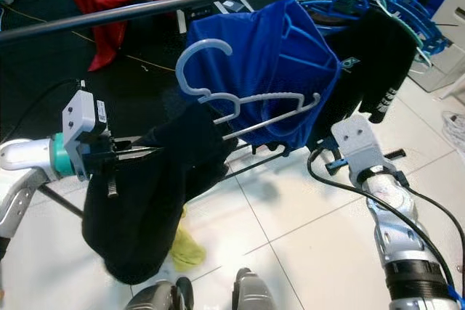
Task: Hang hanger
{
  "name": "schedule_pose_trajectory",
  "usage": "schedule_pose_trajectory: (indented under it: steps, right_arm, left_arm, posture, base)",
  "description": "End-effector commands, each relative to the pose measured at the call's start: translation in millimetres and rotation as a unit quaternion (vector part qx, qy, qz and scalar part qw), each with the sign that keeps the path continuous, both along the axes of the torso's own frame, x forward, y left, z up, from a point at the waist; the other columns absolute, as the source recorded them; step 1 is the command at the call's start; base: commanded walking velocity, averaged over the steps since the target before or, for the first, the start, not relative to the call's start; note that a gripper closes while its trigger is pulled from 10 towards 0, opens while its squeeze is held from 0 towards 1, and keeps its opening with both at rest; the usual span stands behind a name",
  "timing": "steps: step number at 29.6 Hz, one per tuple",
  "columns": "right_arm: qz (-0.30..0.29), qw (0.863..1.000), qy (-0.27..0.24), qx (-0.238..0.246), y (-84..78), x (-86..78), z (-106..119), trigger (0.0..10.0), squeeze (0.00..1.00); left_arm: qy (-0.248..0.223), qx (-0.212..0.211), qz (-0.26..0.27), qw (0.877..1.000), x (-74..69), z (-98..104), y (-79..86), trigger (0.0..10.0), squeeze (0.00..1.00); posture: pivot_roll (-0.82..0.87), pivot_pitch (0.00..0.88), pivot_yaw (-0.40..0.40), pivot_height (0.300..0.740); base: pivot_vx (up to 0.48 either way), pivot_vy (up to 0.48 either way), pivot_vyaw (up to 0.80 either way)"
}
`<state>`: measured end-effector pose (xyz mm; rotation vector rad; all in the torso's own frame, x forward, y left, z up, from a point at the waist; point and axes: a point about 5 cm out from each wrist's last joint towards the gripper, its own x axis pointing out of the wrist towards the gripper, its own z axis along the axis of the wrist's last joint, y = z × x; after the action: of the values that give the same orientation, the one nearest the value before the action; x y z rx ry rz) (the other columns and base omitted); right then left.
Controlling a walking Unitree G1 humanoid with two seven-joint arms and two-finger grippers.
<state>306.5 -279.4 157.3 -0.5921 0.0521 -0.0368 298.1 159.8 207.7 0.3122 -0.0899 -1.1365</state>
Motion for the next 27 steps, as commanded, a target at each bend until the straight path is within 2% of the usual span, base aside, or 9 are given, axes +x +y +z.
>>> schedule_pose_trajectory:
  steps: [1,3,6,8,13,16,18,23,27]
  right_arm:
    - [0.042,0.998,-0.038,0.035,16.8,1.9,10.1,10.0,0.0]
    - [0.102,0.985,-0.118,0.074,36.8,2.0,40.3,10.0,0.0]
    - [0.162,0.973,-0.158,0.054,52.2,-2.4,65.6,10.0,0.0]
    - [0.242,0.959,-0.145,-0.019,69.8,-9.8,83.7,10.0,0.0]
    - [0.259,0.955,-0.139,-0.037,74.2,-11.6,86.5,10.0,0.0]
    - [0.399,0.906,0.033,-0.138,87.4,-47.6,87.0,10.0,0.0]
    - [0.418,0.894,0.063,-0.147,89.2,-54.8,85.7,10.0,0.0]
    - [0.431,0.884,0.101,-0.15,83.7,-63.6,82.3,10.0,0.0]
    - [0.457,0.872,0.123,-0.122,91.0,-71.2,76.3,10.0,0.0]
  left_arm:
    - [-0.006,-0.021,-0.008,1.0,-2.6,6.0,-4.5,10.0,0.0]
    - [-0.007,-0.05,0.003,0.999,-0.8,11.3,-8.5,10.0,0.0]
    - [-0.012,-0.052,0.004,0.999,-0.9,11.5,-13.1,10.0,0.0]
    - [-0.017,-0.031,-0.006,0.999,-2.0,5.3,-18.6,10.0,0.0]
    - [-0.017,-0.027,-0.008,0.999,-2.6,4.1,-19.9,10.0,0.0]
    - [-0.049,0.023,0.004,0.999,8.4,-11.2,-35.3,10.0,0.0]
    - [-0.054,0.031,0.007,0.998,10.2,-13.5,-38.0,10.0,0.0]
    - [-0.072,0.062,0.009,0.995,10.6,-16.8,-34.8,10.0,0.0]
    - [-0.082,0.094,0.018,0.992,11.7,-22.1,-26.8,10.0,0.0]
  posture:
    - [-0.12,0.081,0.089,0.74]
    - [-0.13,0.081,0.09,0.74]
    - [-0.13,0.083,0.087,0.74]
    - [-0.13,0.084,0.086,0.74]
    - [-0.13,0.084,0.086,0.74]
    - [-0.15,0.091,0.082,0.74]
    - [-0.15,0.091,0.082,0.74]
    - [-0.16,0.094,0.087,0.74]
    - [-0.15,0.097,0.086,0.74]
  base:
    - [0.0,0.0,0.0]
    - [0.0,0.0,0.0]
    - [0.0,0.0,0.0]
    - [0.0,0.0,0.0]
    - [0.0,0.0,0.0]
    - [0.0,0.0,0.0]
    - [0.0,0.0,0.0]
    - [0.0,0.0,0.0]
    - [0.0,0.0,0.0]
